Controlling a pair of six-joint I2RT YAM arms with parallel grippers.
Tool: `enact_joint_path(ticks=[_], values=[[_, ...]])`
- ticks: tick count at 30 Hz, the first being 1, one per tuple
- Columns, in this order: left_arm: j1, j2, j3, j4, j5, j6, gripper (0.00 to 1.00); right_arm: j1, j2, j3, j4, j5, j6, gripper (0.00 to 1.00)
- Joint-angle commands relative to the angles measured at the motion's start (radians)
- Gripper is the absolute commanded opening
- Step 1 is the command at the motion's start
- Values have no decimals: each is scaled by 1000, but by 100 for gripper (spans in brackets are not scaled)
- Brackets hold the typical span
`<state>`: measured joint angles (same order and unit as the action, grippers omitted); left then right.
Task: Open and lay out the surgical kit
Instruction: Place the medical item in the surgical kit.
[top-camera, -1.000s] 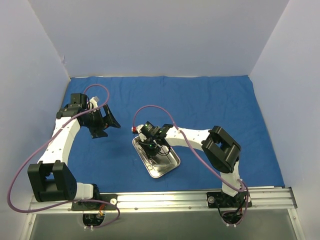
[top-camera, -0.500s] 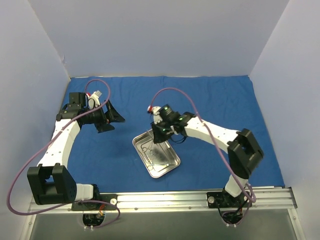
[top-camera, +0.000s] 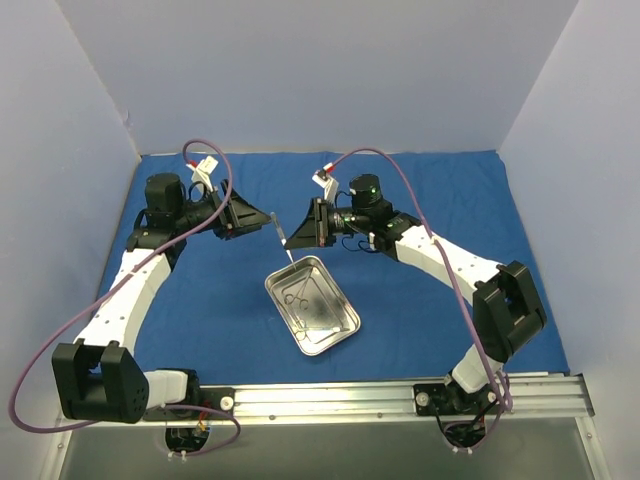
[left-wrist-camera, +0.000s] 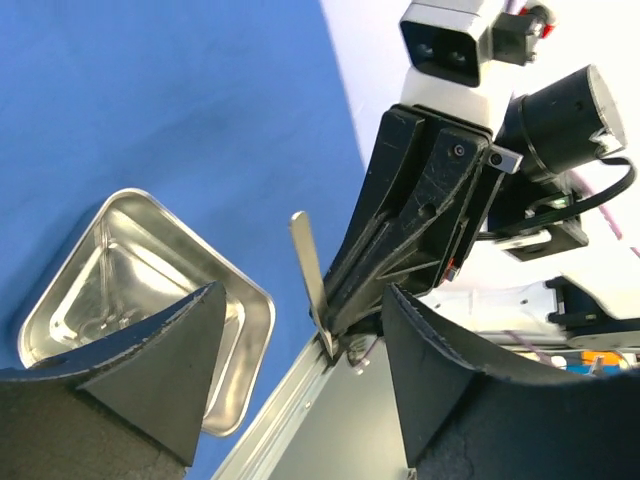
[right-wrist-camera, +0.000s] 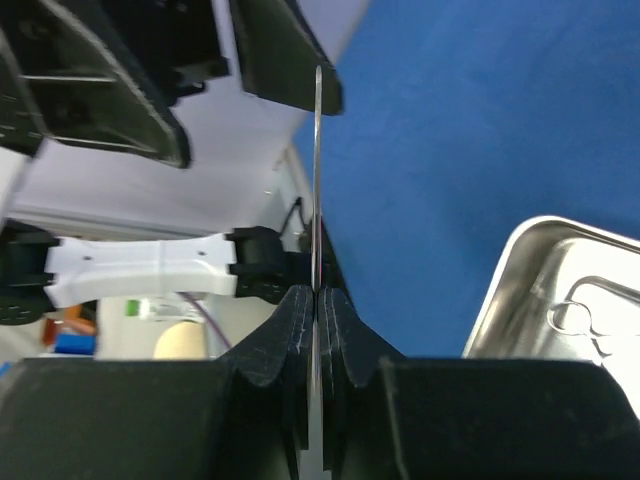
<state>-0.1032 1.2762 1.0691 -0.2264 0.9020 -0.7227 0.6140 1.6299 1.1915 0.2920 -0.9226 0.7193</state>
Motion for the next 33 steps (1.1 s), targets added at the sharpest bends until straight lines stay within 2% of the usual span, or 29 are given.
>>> enact_joint_path(ticks=[1, 6, 10, 17, 23, 27, 29, 31, 32, 33], values=[[-18, -5, -20, 200, 40, -96, 72, -29, -45, -39, 275, -104, 210, 0], [-50, -14, -49, 209, 29, -104, 69, -49, -44, -96, 447, -125, 337, 0], [-73, -11, -77, 304, 28, -152, 65, -49, -38, -113, 486, -130, 365, 0], [-130, 6, -84, 337, -3, -175, 61, -48, -25, -135, 570, -140, 419, 0], [-144, 18, -75, 375, -9, -210, 51, -49, -15, -147, 582, -140, 422, 0], [-144, 20, -69, 374, -3, -211, 40, -48, -10, -155, 587, -134, 424, 0], [-144, 23, -72, 371, 0, -213, 24, -49, -10, -155, 588, -130, 424, 0], [-144, 31, -70, 369, 3, -216, 2, -49, -8, -144, 534, -122, 405, 0], [-144, 31, -67, 361, 2, -213, 2, -49, -7, -132, 479, -114, 378, 3], [-144, 32, -55, 313, -12, -202, 2, -49, -5, -115, 401, -107, 337, 24]])
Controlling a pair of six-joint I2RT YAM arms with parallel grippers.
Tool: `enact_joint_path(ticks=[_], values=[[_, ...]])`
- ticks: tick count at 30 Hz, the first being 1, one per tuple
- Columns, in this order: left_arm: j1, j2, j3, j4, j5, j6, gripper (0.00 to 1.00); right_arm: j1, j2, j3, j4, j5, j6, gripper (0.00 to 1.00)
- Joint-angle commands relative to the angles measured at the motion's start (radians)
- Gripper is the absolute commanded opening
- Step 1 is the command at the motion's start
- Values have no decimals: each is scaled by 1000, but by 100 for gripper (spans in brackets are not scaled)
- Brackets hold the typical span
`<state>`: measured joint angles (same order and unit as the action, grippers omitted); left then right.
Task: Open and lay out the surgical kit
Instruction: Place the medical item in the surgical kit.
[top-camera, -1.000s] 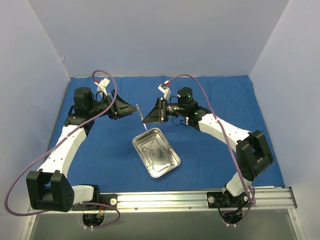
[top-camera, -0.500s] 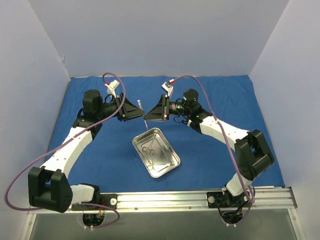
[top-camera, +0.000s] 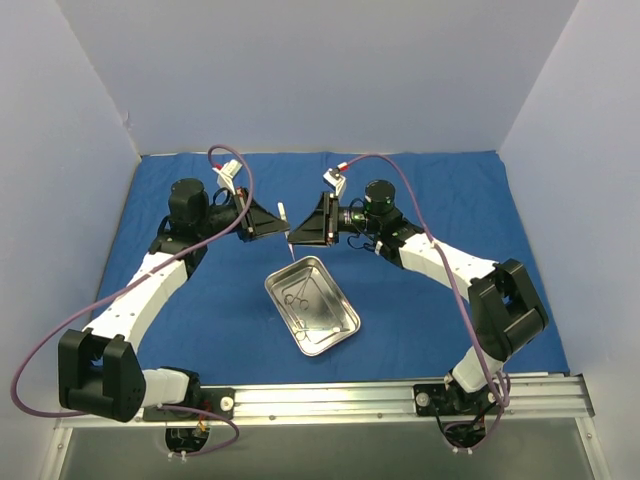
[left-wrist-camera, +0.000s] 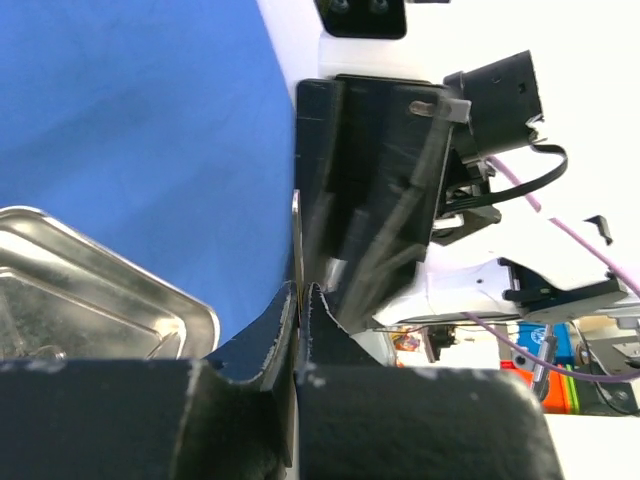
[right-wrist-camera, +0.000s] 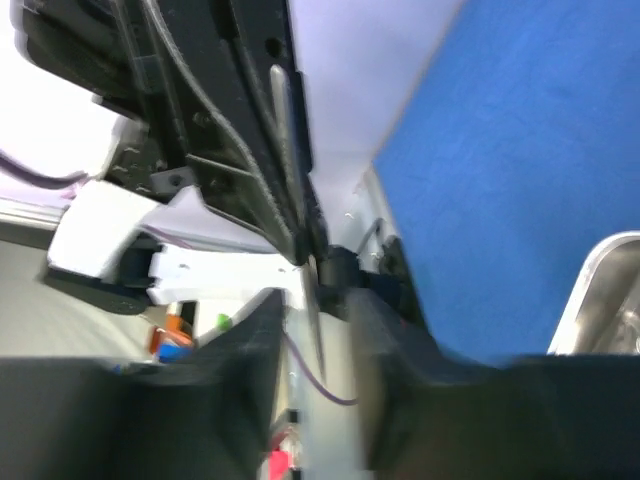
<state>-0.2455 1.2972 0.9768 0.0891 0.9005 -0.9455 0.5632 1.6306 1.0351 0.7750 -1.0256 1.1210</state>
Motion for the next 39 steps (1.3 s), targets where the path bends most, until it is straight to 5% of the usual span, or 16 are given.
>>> enact_joint_path(ticks=[1, 3, 5, 9, 15, 28, 36, 39], values=[[6, 17, 57, -61, -26, 77, 2, 3, -5, 89, -164, 15, -176, 37], [11, 36, 152, -296, -90, 172, 2, -2, -9, 141, -438, 62, -304, 66], [18, 85, 247, -492, -179, 367, 2, -6, -9, 230, -701, 169, -495, 76], [31, 245, 457, -884, -392, 630, 2, -14, -6, 298, -957, 314, -648, 79], [38, 515, 766, -1184, -736, 757, 2, -14, -18, 284, -1143, 514, -763, 79], [40, 867, 1143, -1230, -1015, 850, 2, -5, 12, 252, -1203, 604, -831, 77], [81, 1200, 1624, -1391, -1005, 857, 2, 6, -8, 175, -1194, 602, -839, 76], [98, 1205, 1617, -1349, -947, 831, 2, 10, -5, 164, -1204, 616, -851, 76]])
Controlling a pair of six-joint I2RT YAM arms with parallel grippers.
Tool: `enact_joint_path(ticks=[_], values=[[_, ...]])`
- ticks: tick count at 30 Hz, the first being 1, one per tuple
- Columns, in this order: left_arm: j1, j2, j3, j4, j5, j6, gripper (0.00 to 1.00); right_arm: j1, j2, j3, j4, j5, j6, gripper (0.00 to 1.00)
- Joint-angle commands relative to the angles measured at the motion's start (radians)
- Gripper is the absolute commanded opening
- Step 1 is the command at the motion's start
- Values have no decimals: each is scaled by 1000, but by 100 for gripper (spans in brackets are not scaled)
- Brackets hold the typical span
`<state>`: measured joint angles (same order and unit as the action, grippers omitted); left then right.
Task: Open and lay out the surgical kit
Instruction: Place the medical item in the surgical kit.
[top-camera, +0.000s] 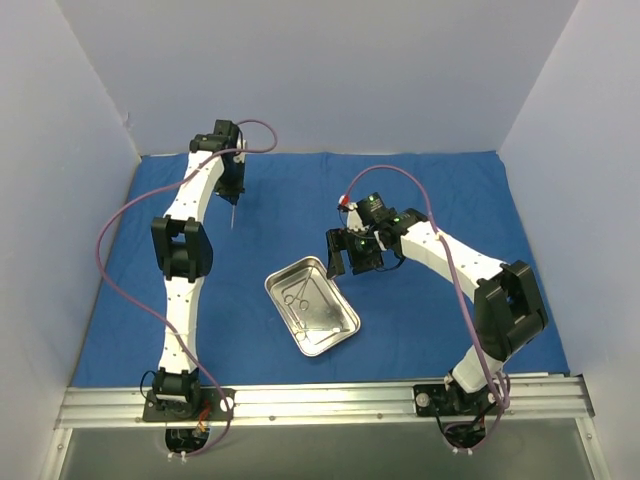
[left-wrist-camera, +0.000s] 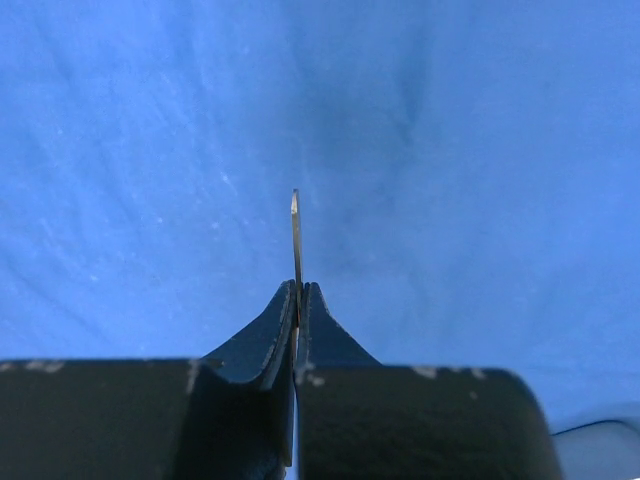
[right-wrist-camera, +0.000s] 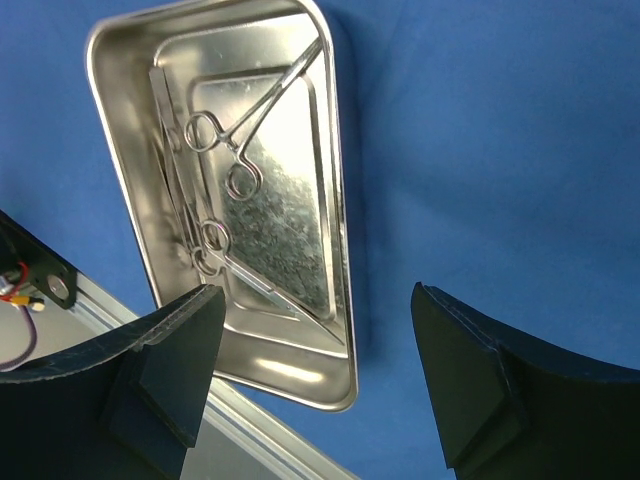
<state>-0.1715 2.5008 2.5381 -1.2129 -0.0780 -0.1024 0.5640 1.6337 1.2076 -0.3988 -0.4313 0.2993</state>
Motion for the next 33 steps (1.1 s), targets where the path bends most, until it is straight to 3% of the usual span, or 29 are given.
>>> enact_joint_path(ticks=[1, 18, 33], values=[[27, 7, 56, -43, 41, -14, 2, 13, -6, -8, -31, 23, -31, 76], [40, 174, 140, -40, 78, -31, 8, 63, 22, 17, -12, 42, 0, 75], [70, 168, 136, -34, 104, -28, 34, 91, 12, -20, 31, 32, 43, 75]])
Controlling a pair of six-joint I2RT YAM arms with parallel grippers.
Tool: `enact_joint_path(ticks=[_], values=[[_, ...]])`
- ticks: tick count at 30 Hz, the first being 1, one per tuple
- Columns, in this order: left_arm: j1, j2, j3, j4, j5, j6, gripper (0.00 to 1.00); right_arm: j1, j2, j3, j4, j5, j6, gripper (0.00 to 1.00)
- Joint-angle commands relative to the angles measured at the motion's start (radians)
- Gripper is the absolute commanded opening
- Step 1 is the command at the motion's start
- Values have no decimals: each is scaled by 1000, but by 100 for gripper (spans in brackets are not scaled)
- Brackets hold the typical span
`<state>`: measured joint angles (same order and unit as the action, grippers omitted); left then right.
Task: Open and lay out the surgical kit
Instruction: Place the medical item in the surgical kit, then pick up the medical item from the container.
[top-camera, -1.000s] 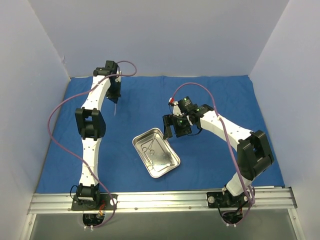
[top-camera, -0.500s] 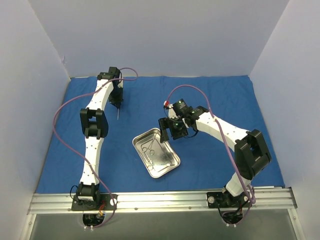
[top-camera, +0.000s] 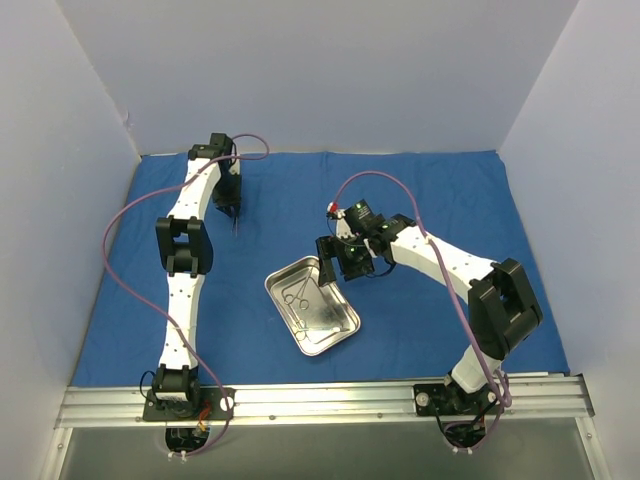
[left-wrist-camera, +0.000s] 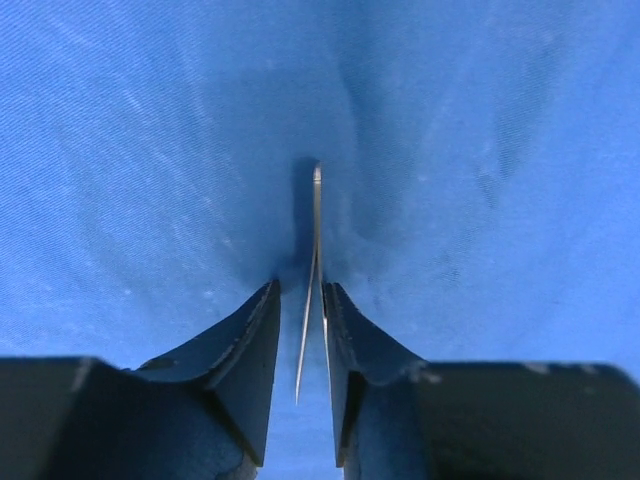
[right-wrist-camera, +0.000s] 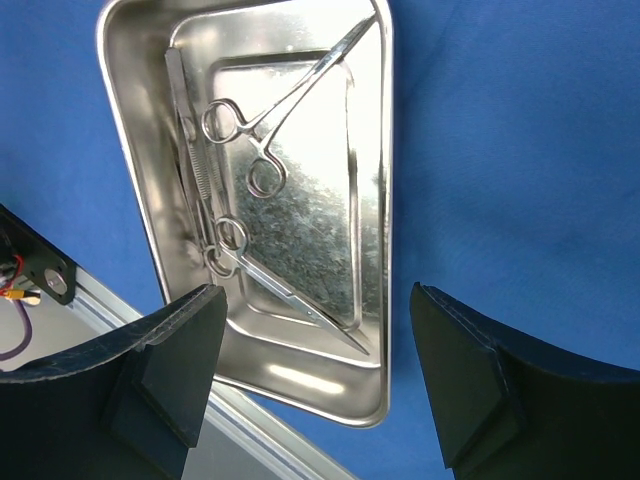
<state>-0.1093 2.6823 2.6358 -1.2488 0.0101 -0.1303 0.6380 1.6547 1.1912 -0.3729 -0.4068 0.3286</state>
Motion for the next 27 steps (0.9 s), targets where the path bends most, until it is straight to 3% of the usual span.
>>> enact_joint_path(ticks=[1, 7, 13, 16, 21, 27], values=[[7, -15, 38, 3, 16, 0, 35, 20, -9, -1, 5, 10, 15, 75], [10, -96, 1, -3, 27, -26, 41, 38, 10, 21, -4, 31, 3, 75], [2, -353, -181, 54, 122, -95, 46, 100, 76, 56, -61, 121, -83, 77], [2, -533, -359, 86, 175, -130, 47, 126, 109, 50, -84, 138, -109, 75], [11, -890, -794, 193, 293, -181, 49, 169, 117, 41, -104, 180, -125, 68], [11, -1153, -1088, 230, 358, -198, 49, 218, 111, 76, -124, 233, -103, 63]])
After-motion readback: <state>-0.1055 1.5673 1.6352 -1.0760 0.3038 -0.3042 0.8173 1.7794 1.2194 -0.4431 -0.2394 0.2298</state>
